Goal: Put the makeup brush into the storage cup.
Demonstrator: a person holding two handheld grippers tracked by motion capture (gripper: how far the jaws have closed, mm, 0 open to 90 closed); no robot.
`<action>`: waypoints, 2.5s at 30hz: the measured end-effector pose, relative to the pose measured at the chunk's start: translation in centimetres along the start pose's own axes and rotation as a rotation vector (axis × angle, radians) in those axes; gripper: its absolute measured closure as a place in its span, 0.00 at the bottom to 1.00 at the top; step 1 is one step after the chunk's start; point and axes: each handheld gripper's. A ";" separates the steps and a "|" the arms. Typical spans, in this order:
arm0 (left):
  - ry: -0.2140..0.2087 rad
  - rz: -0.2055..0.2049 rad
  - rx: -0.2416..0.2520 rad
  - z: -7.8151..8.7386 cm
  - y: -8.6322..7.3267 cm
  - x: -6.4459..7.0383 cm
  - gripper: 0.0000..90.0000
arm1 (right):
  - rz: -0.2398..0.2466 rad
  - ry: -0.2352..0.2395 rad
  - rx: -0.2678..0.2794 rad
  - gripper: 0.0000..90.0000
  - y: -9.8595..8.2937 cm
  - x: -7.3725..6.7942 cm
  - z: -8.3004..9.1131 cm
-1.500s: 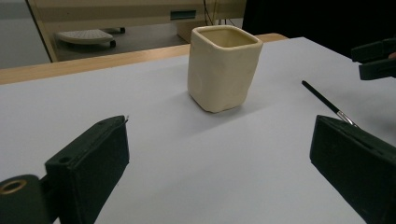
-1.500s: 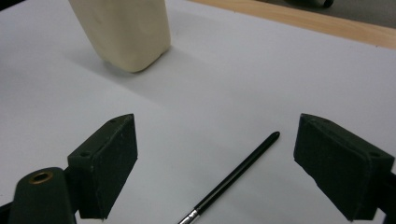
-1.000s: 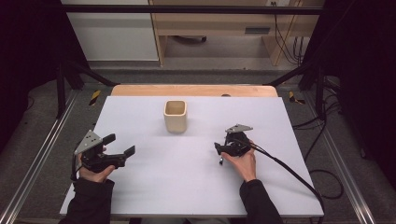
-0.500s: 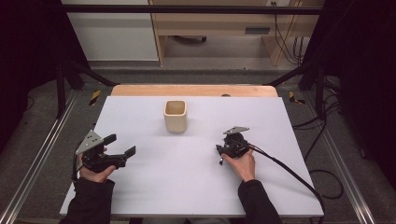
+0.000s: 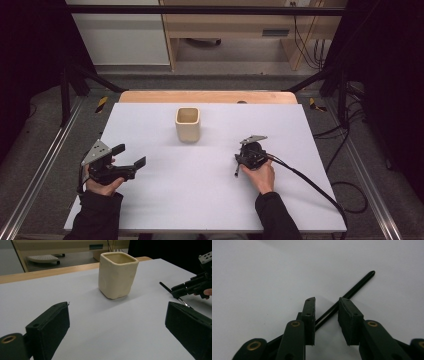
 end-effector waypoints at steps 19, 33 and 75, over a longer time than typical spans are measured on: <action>0.001 -0.010 -0.004 0.0 0.0 0.3 0.06 | -0.004 -0.007 -0.052 0.91 0.0 0.2 0.6; 0.001 -0.015 -0.012 -0.2 -0.1 0.3 0.06 | 0.020 0.012 -0.058 0.84 0.2 0.5 1.0; -0.009 -0.030 -0.037 -0.4 -0.1 0.4 0.06 | 0.150 0.113 -0.350 0.80 4.4 1.6 -0.5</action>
Point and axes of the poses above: each handheld gripper's, and its own axes: z roughly backward along the jaws, y roughly out of its top, x roughly to its right, and after that the axes turned 9 degrees about z, right-handed
